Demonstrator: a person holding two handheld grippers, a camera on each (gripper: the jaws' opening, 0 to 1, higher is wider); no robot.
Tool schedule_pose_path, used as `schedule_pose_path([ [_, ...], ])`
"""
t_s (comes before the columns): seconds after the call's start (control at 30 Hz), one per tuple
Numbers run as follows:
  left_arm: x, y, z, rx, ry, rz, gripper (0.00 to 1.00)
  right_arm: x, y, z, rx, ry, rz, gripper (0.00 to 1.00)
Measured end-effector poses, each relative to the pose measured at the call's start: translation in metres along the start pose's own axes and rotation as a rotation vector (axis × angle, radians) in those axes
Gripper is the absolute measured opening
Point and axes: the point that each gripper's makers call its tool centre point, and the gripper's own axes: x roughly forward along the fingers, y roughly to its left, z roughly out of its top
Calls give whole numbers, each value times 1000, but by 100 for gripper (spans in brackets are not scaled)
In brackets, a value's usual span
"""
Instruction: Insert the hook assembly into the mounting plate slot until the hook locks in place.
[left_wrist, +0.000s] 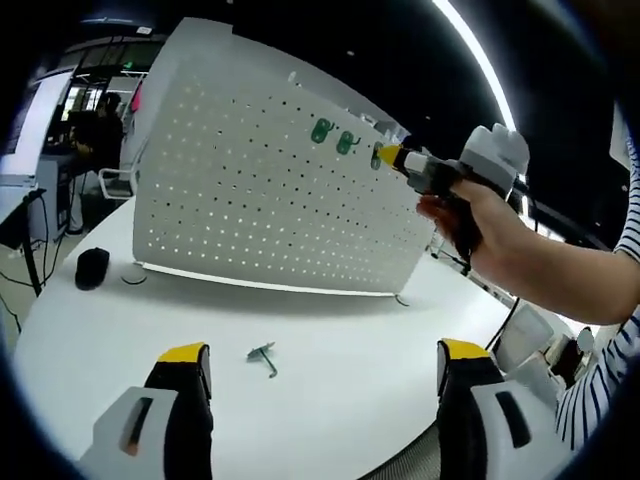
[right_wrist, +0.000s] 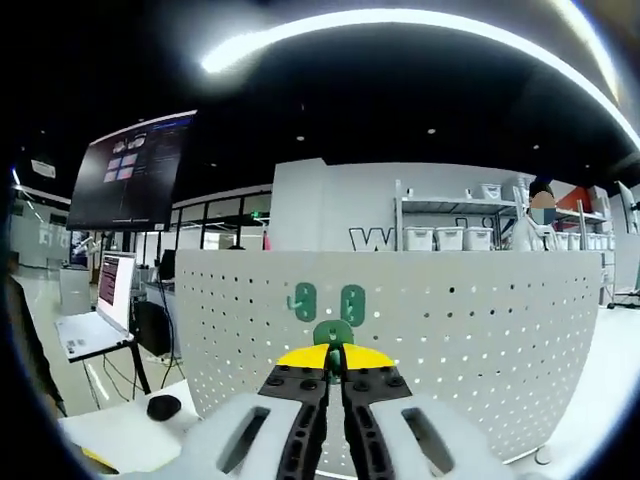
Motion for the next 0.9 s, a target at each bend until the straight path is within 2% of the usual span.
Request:
schedule_pose_path([
  [0.27,0,1,0,-5,3,1,97,16,-21,5,24,-25,-51,0],
  [0.47,-1,1,0,1,3,8,100,25,-37,11,11,-45,-88,0],
  [0.9,0,2,-2,-3,13,7,100,38,-52,16,-1,-69,-132,0],
])
